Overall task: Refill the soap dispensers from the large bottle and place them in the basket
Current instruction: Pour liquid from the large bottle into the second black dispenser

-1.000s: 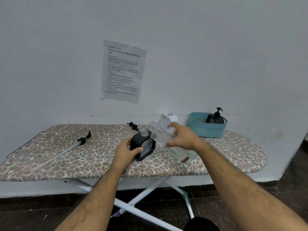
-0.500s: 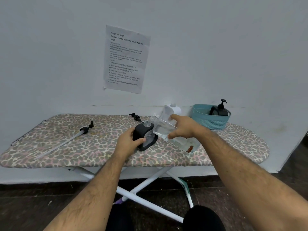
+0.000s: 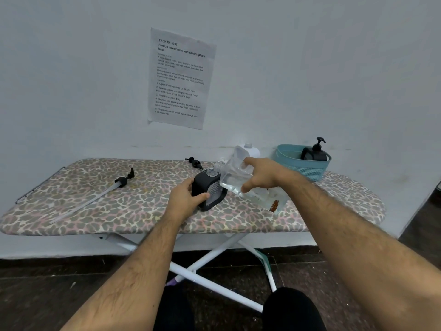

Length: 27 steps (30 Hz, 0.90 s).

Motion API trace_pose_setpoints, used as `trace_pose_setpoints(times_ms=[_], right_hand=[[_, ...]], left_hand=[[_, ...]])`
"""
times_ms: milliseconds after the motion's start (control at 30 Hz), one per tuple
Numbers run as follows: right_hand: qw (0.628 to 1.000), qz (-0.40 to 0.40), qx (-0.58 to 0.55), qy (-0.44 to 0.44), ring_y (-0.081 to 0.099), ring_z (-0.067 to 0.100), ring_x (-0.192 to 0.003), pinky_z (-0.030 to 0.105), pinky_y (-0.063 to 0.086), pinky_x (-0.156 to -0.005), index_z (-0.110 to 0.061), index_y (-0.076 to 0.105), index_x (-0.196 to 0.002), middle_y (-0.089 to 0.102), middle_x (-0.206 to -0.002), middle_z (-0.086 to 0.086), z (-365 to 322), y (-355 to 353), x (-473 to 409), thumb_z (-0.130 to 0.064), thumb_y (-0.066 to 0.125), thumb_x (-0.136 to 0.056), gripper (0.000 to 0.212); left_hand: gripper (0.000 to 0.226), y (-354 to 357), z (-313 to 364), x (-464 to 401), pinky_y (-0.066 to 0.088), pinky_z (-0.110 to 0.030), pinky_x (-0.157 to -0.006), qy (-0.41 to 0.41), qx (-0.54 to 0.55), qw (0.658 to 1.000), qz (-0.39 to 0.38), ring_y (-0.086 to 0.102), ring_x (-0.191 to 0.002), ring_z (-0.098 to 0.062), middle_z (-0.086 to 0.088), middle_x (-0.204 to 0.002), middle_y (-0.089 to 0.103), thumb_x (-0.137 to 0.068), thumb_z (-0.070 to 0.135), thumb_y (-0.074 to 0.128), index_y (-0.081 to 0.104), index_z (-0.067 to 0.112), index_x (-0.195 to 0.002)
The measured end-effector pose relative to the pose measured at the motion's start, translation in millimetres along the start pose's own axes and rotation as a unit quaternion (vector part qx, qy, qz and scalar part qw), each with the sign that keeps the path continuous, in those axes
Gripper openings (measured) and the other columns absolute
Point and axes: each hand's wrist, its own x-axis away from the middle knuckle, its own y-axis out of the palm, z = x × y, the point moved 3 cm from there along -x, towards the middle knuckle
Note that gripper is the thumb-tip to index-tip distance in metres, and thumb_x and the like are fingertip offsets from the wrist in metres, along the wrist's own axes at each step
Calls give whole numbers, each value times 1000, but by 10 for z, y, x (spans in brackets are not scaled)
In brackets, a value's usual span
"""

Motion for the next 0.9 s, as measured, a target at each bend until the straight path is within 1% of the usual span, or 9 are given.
trace_pose_setpoints(times_ms=[100,200,267,400,600,700,767,833,900], right_hand=[[1000,-5,12,3,58,20,-91,31,46,-74,-23,46,-134,56,-101,-1,-27,-25,1,-40,82,-71,75],[1000,-11,27,6,57,19,-92,30,46,-74,-23,46,-135,56,-103,-1,-62,-57,-7,-41,82,-72,75],[999,-17,38,8,56,19,-91,30,45,-73,-23,45,-135,55,-101,-2,-83,-85,-8,-42,82,-72,76],[998,-26,55,18,55,15,-84,30,43,-67,-24,45,-135,51,-87,-8,-115,-133,-14,-43,82,-72,75],[997,-30,68,23,54,18,-89,31,42,-67,-26,46,-133,51,-88,-9,-171,-180,-19,-44,82,-71,74],[996,-31,76,25,54,19,-93,31,42,-68,-25,46,-134,52,-94,-6,-186,-187,-15,-44,82,-71,75],[996,-33,78,26,53,18,-91,30,41,-66,-25,46,-134,49,-90,-8,-195,-197,-7,-44,82,-71,75],[996,-34,82,25,52,18,-89,29,40,-66,-24,46,-134,48,-89,-9,-208,-219,2,-43,81,-72,74],[995,-36,90,23,51,18,-91,30,41,-69,-24,46,-135,50,-97,-6,-223,-236,7,-42,81,-73,74]], left_hand=[[59,-6,-9,2,54,-38,-96,1,4,1000,-1,65,-106,-14,0,-119,68,-77,22,81,57,13,-130],[58,-9,-12,-1,56,-34,-90,0,3,1000,-1,65,-105,-13,1,-119,68,-77,22,81,57,14,-130],[58,-6,-9,3,57,-28,-84,-2,7,1000,-1,65,-104,-14,1,-119,68,-78,22,81,57,14,-129],[58,-6,-4,6,55,-31,-90,-3,5,1000,-2,65,-105,-14,0,-120,68,-78,22,80,56,14,-130],[60,-13,20,14,50,-16,-67,-9,0,1000,-3,64,-105,-15,-1,-123,66,-79,21,80,54,13,-133],[59,-10,16,12,52,-22,-79,-7,2,1000,-3,63,-105,-14,-1,-123,66,-79,21,80,55,13,-131],[58,-9,17,16,52,-25,-85,-8,5,1000,-6,63,-105,-14,-1,-122,66,-79,21,80,55,13,-131],[58,-10,15,20,53,-25,-85,-7,9,1000,-8,63,-105,-14,-1,-122,66,-79,20,79,55,13,-131],[56,-13,23,25,52,-18,-74,-3,13,1000,-10,64,-103,-13,1,-119,67,-80,19,79,56,14,-131]])
